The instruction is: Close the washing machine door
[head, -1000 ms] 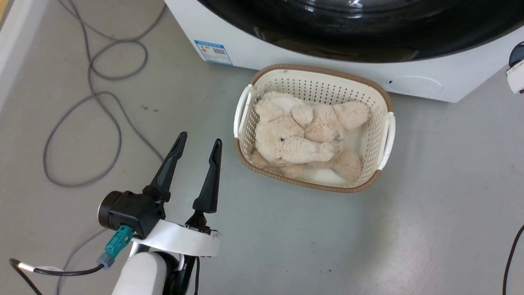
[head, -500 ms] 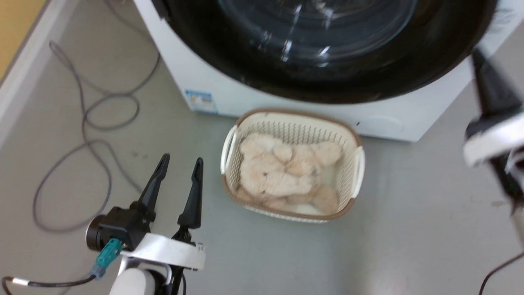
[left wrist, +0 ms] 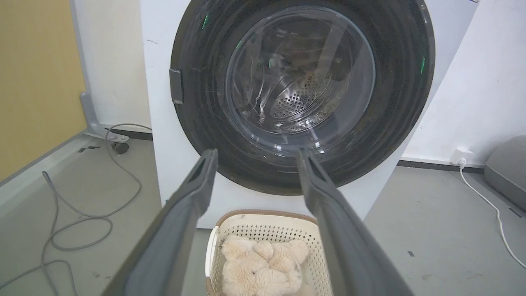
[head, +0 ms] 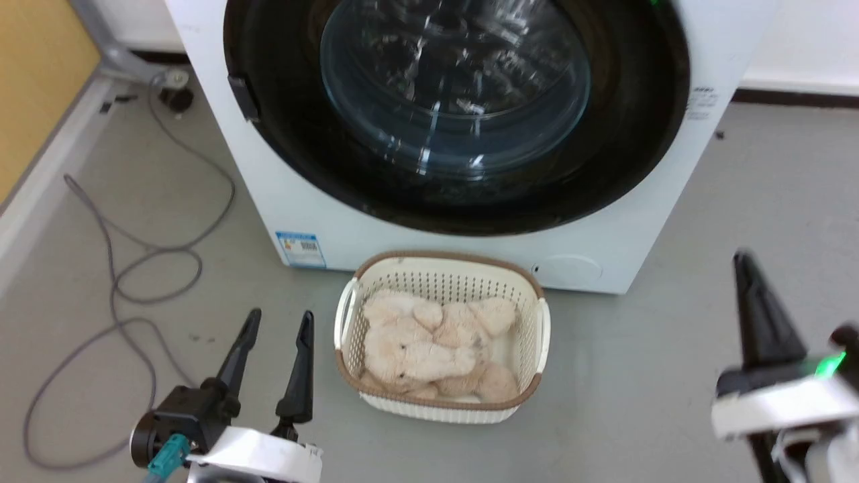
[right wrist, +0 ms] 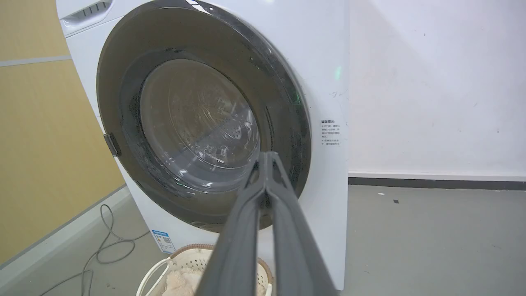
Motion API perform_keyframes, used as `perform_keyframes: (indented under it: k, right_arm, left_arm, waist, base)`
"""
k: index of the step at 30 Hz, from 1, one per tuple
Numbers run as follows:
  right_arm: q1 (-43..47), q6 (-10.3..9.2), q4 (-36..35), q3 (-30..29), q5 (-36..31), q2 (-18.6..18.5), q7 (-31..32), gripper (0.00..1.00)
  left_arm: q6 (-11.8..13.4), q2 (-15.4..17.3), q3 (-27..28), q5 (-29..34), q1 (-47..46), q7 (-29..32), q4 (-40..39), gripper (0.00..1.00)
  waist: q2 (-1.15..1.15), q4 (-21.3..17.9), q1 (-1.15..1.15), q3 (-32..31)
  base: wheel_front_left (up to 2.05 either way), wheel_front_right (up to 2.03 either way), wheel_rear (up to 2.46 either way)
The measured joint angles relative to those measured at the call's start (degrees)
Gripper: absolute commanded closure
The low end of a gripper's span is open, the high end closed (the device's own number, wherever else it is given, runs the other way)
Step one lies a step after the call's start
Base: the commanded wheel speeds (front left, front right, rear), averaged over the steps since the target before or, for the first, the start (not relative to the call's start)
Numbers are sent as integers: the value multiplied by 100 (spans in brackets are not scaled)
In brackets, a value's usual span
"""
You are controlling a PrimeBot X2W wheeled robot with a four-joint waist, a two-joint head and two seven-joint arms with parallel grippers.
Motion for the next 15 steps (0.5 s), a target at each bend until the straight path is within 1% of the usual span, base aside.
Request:
perform_keyframes:
  k: [5, 11, 12, 13, 15]
  right_arm:
    - [579, 0, -138, -244, -512, 409, -1, 100]
    - [1146, 0, -271, -479, -828, 765, -1, 100]
    - [1217, 0, -296, -531, -875, 809, 0, 82]
    - [1280, 0, -321, -572, -909, 835, -1, 0]
    - [1379, 0, -348, -611, -975, 857, -1, 0]
  left_arm:
    - [0, 13, -30, 69, 125, 0, 137, 0]
    - [0, 13, 35, 114, 273, 0, 192, 0]
    - [0, 13, 44, 154, 293, 0, 203, 0]
    - [0, 14, 49, 200, 314, 0, 210, 0]
    - [0, 15, 44, 313, 342, 0, 224, 0]
  waist:
    - [0, -51, 0, -221]
    - [0, -45, 0, -368]
    - [0, -43, 0, -387]
    - [0, -39, 0, -405]
    - [0, -34, 0, -431]
  base:
    - [0, 0, 0]
    - [0, 0, 0]
    - [0, 0, 0]
    - [0, 0, 0]
    - [0, 0, 0]
